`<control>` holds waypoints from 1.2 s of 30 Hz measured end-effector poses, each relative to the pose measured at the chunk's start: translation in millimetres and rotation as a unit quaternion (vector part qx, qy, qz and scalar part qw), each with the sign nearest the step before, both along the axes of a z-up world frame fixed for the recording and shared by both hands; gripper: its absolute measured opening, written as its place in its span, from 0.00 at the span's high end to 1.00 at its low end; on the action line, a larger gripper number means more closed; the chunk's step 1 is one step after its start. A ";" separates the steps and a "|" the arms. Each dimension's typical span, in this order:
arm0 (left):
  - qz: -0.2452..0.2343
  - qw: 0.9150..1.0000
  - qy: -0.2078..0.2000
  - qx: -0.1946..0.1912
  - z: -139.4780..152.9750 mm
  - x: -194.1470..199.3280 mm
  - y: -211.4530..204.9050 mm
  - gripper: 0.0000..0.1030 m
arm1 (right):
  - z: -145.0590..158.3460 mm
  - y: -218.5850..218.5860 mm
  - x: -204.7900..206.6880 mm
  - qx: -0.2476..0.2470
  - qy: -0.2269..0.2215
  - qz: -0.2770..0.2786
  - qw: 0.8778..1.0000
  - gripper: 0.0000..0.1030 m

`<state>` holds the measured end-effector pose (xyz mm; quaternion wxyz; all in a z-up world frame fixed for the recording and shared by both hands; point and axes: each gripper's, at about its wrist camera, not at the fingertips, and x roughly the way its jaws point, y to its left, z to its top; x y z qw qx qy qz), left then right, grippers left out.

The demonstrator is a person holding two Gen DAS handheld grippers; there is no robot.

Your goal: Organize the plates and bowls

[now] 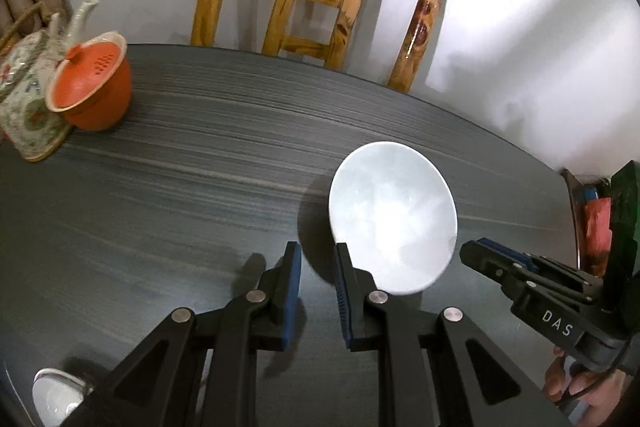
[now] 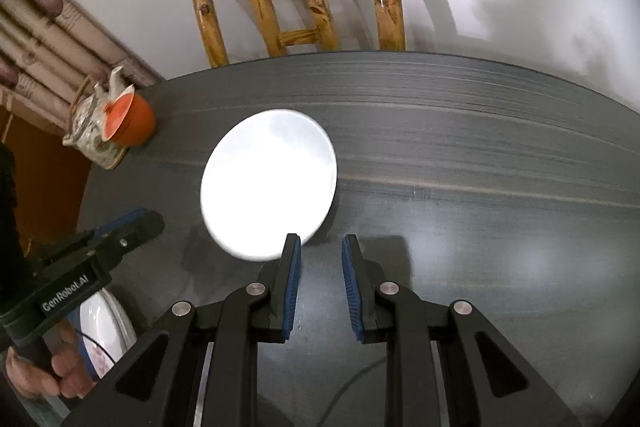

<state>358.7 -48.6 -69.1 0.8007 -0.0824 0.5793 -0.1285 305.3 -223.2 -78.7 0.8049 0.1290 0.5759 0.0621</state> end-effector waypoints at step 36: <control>-0.018 0.999 0.029 -0.015 -35.5 22.0 -21.0 0.93 | -41.9 11.6 36.0 -0.004 0.018 0.013 1.000 0.93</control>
